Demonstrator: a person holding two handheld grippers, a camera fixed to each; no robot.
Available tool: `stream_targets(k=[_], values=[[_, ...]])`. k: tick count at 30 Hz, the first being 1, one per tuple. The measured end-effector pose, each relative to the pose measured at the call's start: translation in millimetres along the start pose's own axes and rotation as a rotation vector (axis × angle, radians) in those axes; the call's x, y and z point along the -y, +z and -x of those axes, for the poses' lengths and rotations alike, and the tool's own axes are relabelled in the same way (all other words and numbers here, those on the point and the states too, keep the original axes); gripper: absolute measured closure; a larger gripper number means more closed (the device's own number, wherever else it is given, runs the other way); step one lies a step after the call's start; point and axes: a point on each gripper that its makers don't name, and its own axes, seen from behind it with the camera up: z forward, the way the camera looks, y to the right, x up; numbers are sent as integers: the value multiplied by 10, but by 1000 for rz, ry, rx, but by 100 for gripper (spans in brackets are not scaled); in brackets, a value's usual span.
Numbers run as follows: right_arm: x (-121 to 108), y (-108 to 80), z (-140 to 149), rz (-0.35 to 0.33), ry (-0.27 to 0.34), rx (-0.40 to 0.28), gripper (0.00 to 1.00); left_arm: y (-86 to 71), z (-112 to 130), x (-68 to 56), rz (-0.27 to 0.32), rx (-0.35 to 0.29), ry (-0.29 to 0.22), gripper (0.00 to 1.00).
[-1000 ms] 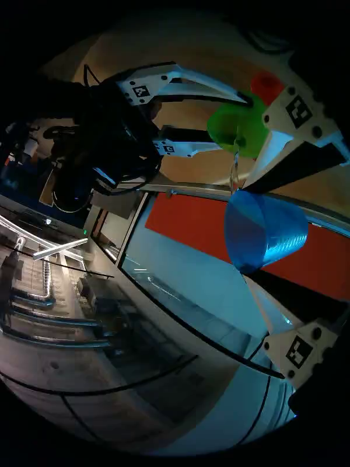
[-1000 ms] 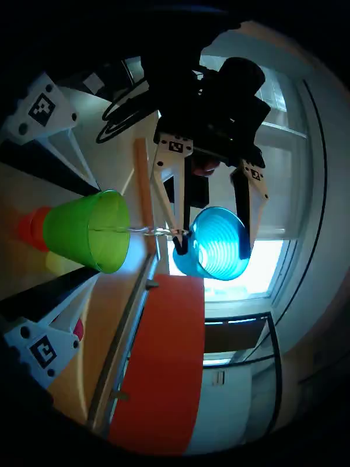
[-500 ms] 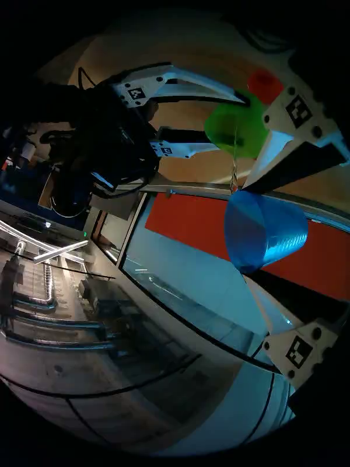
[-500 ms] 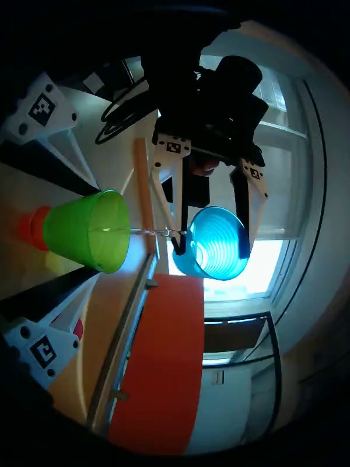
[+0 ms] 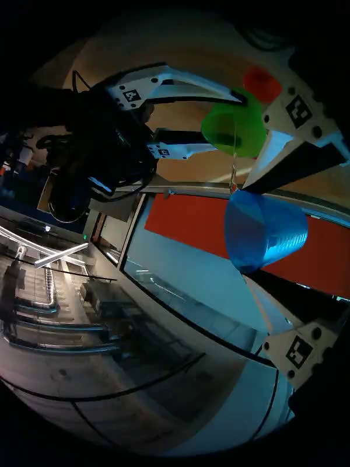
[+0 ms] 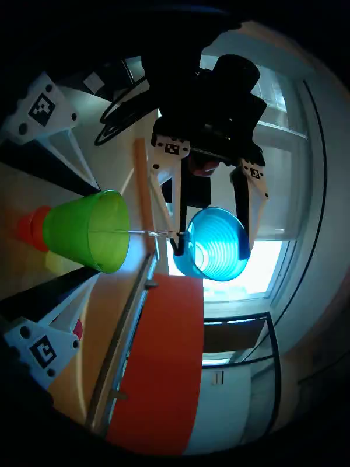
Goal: Pour water
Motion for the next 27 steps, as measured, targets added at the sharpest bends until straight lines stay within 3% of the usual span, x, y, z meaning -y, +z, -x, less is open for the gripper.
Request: stream_targets(k=[27], values=[[-14, -15, 5, 1, 0, 0, 12, 6, -34, 21, -4, -7, 45, 12]])
